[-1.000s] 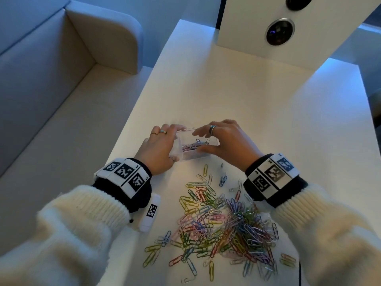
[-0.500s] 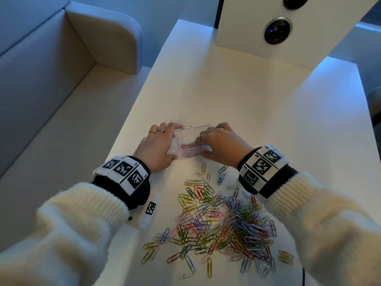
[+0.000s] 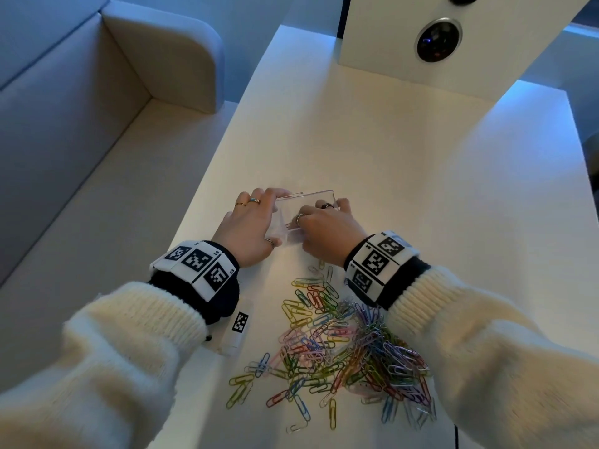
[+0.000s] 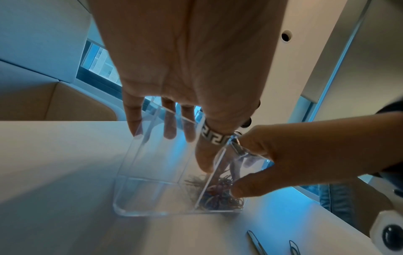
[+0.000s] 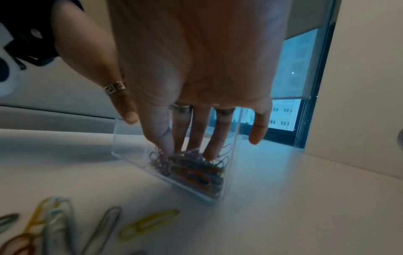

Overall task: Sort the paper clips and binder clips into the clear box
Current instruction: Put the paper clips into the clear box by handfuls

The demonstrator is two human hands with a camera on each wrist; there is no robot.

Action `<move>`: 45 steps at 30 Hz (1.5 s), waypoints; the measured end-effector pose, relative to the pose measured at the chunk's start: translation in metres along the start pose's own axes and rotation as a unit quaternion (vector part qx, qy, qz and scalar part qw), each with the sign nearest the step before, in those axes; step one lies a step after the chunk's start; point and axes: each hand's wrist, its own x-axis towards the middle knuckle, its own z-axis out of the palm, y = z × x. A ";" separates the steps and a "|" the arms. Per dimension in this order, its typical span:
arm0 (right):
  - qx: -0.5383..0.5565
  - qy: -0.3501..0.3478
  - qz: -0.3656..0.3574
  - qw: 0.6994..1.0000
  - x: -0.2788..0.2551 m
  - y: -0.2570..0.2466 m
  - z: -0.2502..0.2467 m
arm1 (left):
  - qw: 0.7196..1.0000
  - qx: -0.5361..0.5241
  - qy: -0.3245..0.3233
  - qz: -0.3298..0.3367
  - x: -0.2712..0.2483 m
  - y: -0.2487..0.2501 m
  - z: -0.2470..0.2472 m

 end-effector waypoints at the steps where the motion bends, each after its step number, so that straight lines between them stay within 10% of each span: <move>1: -0.008 -0.003 0.005 1.000 0.000 0.001 -0.002 | 1.000 0.001 0.000 0.000 0.000 0.000 0.000; 7: 0.077 0.032 -0.005 0.997 -0.018 0.015 -0.018 | 1.000 0.002 0.001 -0.003 0.002 -0.001 0.001; 11: 0.248 0.181 0.012 0.952 -0.048 0.021 -0.020 | 1.000 0.009 -0.026 0.008 0.000 0.000 -0.005; 17: 0.436 0.148 0.041 0.887 -0.118 0.017 -0.004 | 0.972 -0.046 0.188 0.135 -0.052 -0.004 -0.031; 19: 0.472 0.040 0.030 0.880 -0.138 0.006 0.008 | 0.981 -0.102 0.105 0.129 -0.082 -0.008 -0.029; 21: 0.460 -0.123 0.007 0.879 -0.154 -0.010 0.026 | 0.985 -0.114 -0.113 0.058 -0.110 -0.016 -0.018; 23: 0.447 -0.280 -0.003 0.850 -0.163 -0.030 0.046 | 0.948 -0.048 -0.315 -0.016 -0.130 -0.026 0.003; 25: 0.431 -0.350 -0.015 0.832 -0.166 -0.047 0.063 | 0.921 0.018 -0.387 -0.037 -0.140 -0.034 0.027; 30: 0.439 -0.325 0.010 0.837 -0.160 -0.060 0.079 | 0.955 0.034 -0.287 0.068 -0.133 -0.025 0.067; 35: 0.516 -0.159 0.074 0.838 -0.164 -0.034 0.063 | 0.972 -0.102 -0.161 0.139 -0.127 -0.006 0.071; 38: 0.511 -0.143 0.087 0.843 -0.179 -0.018 0.059 | 0.989 0.044 -0.042 0.134 -0.141 -0.017 0.073; 45: 0.436 -0.209 0.054 0.873 -0.196 -0.015 0.069 | 0.973 0.189 -0.125 0.051 -0.180 -0.023 0.137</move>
